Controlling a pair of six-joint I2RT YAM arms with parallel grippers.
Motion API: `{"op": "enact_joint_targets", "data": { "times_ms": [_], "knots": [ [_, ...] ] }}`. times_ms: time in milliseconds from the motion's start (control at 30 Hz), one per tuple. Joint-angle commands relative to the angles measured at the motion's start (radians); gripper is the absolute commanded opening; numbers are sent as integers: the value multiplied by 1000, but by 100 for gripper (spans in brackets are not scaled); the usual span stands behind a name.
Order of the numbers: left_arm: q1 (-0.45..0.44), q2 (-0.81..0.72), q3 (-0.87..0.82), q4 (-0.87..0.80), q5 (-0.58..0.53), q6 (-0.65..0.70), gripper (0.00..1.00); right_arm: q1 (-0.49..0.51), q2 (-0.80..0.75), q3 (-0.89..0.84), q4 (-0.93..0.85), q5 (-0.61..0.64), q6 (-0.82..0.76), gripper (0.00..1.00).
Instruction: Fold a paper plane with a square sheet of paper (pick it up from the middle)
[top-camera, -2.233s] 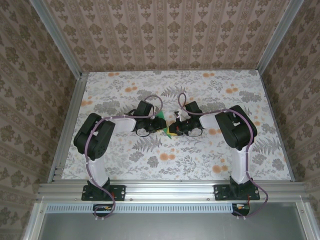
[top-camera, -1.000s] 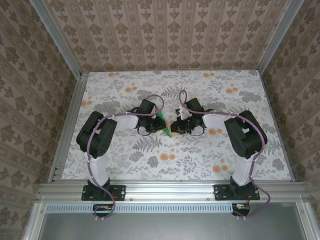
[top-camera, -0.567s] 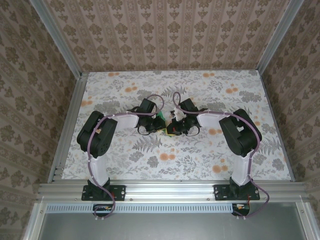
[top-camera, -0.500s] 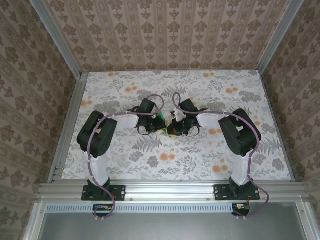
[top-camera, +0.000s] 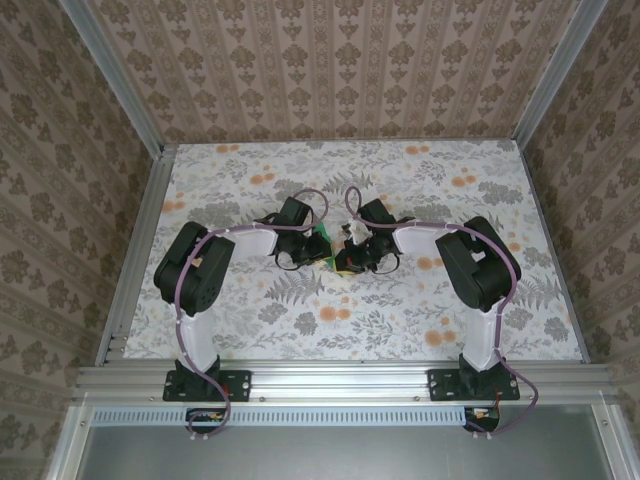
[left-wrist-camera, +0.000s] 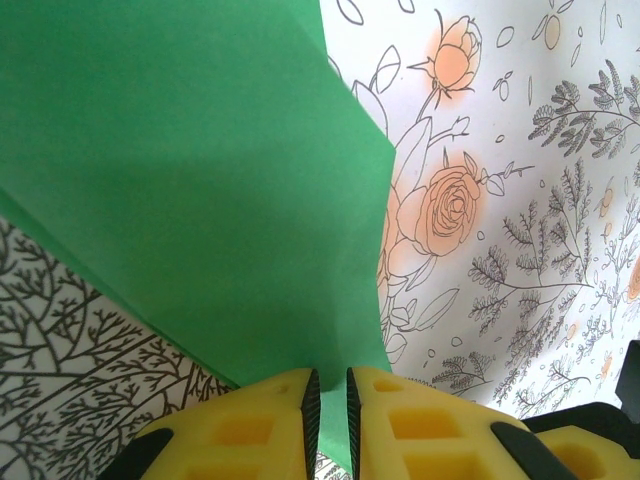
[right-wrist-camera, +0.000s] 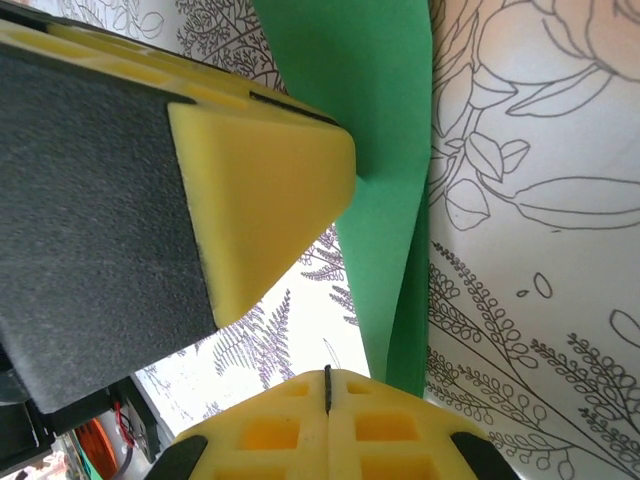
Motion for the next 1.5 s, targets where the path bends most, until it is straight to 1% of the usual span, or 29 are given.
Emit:
{"op": "enact_joint_targets", "data": {
  "times_ms": [0, 100, 233, 367, 500, 600, 700, 833, 967, 1200, 1467],
  "knots": [
    [-4, 23, -14, -75, -55, -4, 19, -8, -16, 1, 12, -22, 9, 6],
    [-4, 26, -13, -73, -53, -5, 19, -7, 19, 24, -30, 5, -7, 5],
    [-3, 28, -13, -73, -53, -5, 19, -6, 46, 15, -56, 43, -23, 5],
    [-2, 29, -12, -75, -55, -8, 19, -6, 44, -13, -60, 30, -37, 5],
    [-2, 31, -10, -78, -60, -10, 19, -6, 37, -33, -101, 45, -58, 5],
    [-1, 32, -13, -79, -61, -12, 19, -7, 18, -58, -112, 46, -64, 5],
    [-1, 32, -11, -86, -61, -6, 19, -8, -43, -80, -77, 22, -60, 6],
    [-1, 31, -11, -83, -58, -6, 18, -9, -91, -49, -54, 34, -45, 6],
    [-1, 32, -16, -72, -49, -11, 18, -8, -52, -8, -39, 42, -24, 6],
    [-1, 37, -15, -60, -37, -19, 18, -3, 22, 46, -86, 69, -39, 5],
    [1, 30, -15, -58, -35, -21, 18, -1, 60, 31, -126, 84, -64, 5]
  ]
}}
